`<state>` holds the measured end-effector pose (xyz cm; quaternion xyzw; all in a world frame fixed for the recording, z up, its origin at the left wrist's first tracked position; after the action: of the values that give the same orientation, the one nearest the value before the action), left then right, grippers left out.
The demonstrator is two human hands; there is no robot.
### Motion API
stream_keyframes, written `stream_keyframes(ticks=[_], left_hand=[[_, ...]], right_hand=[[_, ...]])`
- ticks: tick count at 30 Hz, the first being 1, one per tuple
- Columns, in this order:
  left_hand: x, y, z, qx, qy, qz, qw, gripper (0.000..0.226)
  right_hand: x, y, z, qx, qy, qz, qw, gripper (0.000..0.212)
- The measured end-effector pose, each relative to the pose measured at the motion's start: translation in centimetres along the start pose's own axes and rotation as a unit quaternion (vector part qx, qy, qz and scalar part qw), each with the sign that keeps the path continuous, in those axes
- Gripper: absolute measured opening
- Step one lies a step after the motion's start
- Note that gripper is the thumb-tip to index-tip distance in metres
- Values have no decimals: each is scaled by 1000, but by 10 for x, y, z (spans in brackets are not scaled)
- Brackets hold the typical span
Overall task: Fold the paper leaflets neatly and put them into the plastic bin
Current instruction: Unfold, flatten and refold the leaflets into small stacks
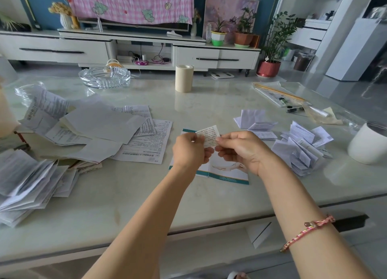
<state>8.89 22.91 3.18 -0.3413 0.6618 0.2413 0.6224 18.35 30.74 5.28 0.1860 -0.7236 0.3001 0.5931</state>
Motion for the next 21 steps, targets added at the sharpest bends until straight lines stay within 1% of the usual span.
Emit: stream_keyframes(ticks=[2, 5, 7, 10, 11, 13, 15, 16, 18, 21], left_hand=[[-1, 1, 2, -12, 14, 6, 1000, 13], [-4, 1, 8, -11, 11, 15, 1000, 18], [-7, -2, 13, -1, 0, 12, 1000, 17], [-9, -3, 15, 17, 6, 5, 1000, 13], [-9, -2, 15, 26, 16, 4, 1000, 14], [-9, -1, 14, 35, 31, 2, 999, 17], [-10, -1, 13, 35, 34, 4, 999, 19], [-11, -1, 13, 35, 33, 5, 999, 20], [-11, -1, 14, 36, 29, 6, 999, 22], [-10, -1, 15, 46, 32, 4, 998, 24]], right_hand=[[2, 2, -2, -23, -31, -8, 999, 12], [6, 6, -8, -51, -112, -18, 992, 14], [10, 11, -19, -77, -133, -27, 988, 15], [15, 21, -47, -168, -138, -44, 975, 17], [15, 26, -60, -212, -160, -50, 963, 17], [12, 34, -84, -297, -255, -47, 919, 18], [6, 41, -102, -347, -334, -23, 876, 21], [3, 44, -107, -358, -348, -13, 866, 24], [-2, 50, -114, -361, -362, 5, 860, 33], [-9, 56, -119, -371, -370, 6, 852, 26]])
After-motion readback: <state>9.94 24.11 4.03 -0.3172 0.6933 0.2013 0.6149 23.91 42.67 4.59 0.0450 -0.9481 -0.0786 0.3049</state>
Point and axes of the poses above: each hand's wrist, its own y-axis towards the middle knuckle, its own z-axis out of the palm, x = y × z, the point moved 2 cm from there along y, towards the middle knuckle, and after that the axes turned 2 degrees about y, right-handed, at the moved point
